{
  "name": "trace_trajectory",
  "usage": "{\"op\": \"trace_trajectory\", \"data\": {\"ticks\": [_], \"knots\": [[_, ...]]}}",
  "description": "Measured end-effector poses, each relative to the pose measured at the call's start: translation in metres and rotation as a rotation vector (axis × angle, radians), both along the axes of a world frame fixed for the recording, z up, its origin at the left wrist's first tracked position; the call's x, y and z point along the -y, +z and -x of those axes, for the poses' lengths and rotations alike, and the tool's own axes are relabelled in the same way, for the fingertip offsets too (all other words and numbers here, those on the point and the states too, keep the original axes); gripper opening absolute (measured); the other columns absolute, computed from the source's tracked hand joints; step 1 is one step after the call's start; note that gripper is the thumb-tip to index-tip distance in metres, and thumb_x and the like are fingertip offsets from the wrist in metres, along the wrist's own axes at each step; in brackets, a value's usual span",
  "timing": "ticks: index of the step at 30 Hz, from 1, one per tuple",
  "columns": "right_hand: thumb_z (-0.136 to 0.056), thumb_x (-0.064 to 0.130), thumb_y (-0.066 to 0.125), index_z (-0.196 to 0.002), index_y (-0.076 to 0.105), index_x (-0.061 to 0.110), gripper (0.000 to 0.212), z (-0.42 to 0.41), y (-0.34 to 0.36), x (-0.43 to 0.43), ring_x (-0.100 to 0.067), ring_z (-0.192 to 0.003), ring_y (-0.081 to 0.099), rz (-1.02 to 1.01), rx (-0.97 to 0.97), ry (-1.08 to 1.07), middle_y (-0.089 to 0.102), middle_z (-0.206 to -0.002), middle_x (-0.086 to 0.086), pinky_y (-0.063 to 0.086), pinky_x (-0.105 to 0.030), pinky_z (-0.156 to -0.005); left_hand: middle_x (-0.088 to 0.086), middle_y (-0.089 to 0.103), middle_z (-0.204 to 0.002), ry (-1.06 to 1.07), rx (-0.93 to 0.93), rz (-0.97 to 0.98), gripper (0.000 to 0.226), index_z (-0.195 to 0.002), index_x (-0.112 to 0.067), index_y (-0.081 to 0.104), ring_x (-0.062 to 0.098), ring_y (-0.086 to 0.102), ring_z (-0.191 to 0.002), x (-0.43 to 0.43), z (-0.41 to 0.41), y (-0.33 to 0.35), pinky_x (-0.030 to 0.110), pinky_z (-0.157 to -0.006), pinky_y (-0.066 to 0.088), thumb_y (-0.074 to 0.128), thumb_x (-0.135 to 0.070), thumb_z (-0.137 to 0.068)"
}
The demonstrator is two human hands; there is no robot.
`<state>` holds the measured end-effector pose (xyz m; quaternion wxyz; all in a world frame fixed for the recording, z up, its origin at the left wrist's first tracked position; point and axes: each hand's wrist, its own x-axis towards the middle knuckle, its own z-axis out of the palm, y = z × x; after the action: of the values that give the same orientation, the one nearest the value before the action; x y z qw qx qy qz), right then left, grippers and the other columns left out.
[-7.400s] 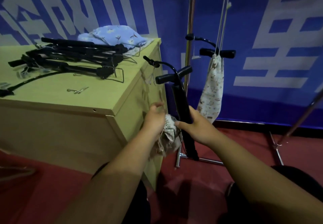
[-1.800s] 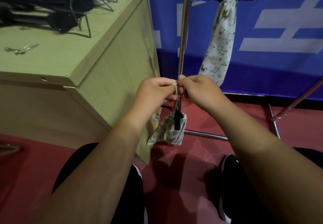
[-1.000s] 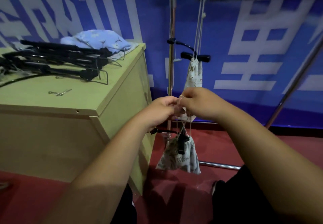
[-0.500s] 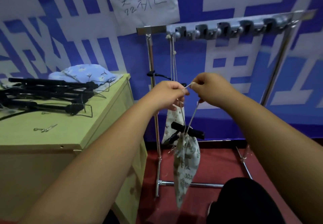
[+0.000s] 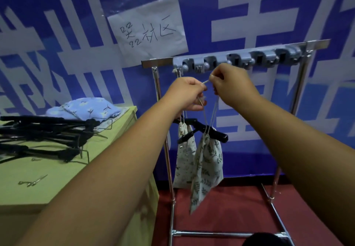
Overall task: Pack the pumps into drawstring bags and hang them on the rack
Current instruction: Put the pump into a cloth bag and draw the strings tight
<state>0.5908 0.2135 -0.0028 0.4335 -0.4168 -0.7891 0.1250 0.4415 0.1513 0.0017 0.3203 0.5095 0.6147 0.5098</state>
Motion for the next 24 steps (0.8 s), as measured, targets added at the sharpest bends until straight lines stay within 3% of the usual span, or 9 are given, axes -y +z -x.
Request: {"op": "trace_trajectory", "data": {"ticks": [3,6,10,14,20,24], "knots": [[-0.112,0.023,0.058,-0.121,0.07,0.01,0.02,0.004,0.014,-0.015,-0.025,-0.094,0.064,-0.064,0.031,0.006,0.073,-0.106,-0.009,0.048,-0.035,-0.08,0.01,0.062,-0.081,0.051,0.079,-0.024,0.018,-0.115,0.001,0.07,0.032,0.076,-0.077,-0.014,-0.003,0.019,0.044,-0.07,0.068,0.062,-0.011,-0.103],[-0.113,0.019,0.055,-0.124,0.07,0.009,0.02,0.01,0.03,-0.03,-0.026,-0.093,0.059,-0.106,0.098,-0.03,0.064,-0.104,-0.006,0.044,-0.036,-0.073,0.011,0.063,-0.081,0.121,0.148,-0.051,0.012,-0.107,-0.003,0.07,0.032,0.075,-0.072,-0.031,-0.001,0.035,0.044,-0.064,0.067,0.061,-0.007,-0.102],[-0.111,0.013,0.053,-0.121,0.069,0.012,0.019,0.023,0.042,-0.049,-0.027,-0.091,0.057,-0.116,0.169,-0.111,0.067,-0.106,-0.009,0.043,-0.035,-0.073,0.013,0.066,-0.072,0.208,0.145,-0.071,0.013,-0.089,-0.006,0.07,0.032,0.072,-0.063,-0.059,0.004,0.045,0.056,-0.067,0.066,0.062,0.0,-0.097],[-0.111,0.014,0.056,-0.121,0.073,0.01,0.02,0.03,0.05,-0.059,-0.029,-0.09,0.061,-0.091,0.194,-0.138,0.073,-0.109,-0.015,0.046,-0.035,-0.072,0.015,0.066,-0.064,0.285,0.115,-0.07,0.016,-0.083,-0.006,0.066,0.032,0.07,-0.054,-0.08,0.005,0.046,0.065,-0.063,0.064,0.058,0.001,-0.094],[-0.112,0.015,0.054,-0.112,0.076,0.007,0.023,0.044,0.05,-0.064,-0.035,-0.093,0.069,-0.05,0.209,-0.115,0.075,-0.1,-0.017,0.058,-0.042,-0.078,0.02,0.073,-0.088,0.403,-0.237,-0.122,0.011,-0.09,-0.002,0.067,0.038,0.076,-0.065,-0.092,0.009,0.037,0.051,-0.053,0.064,0.06,-0.006,-0.097],[-0.105,0.009,0.058,-0.093,0.077,0.003,0.023,0.052,0.041,-0.068,-0.039,-0.085,0.073,0.015,0.224,-0.133,0.076,-0.086,-0.019,0.065,-0.051,-0.078,0.021,0.074,-0.082,0.35,-0.347,0.005,0.016,-0.088,0.0,0.068,0.035,0.075,-0.059,-0.09,0.02,0.027,0.038,-0.042,0.06,0.061,-0.01,-0.099]]}}
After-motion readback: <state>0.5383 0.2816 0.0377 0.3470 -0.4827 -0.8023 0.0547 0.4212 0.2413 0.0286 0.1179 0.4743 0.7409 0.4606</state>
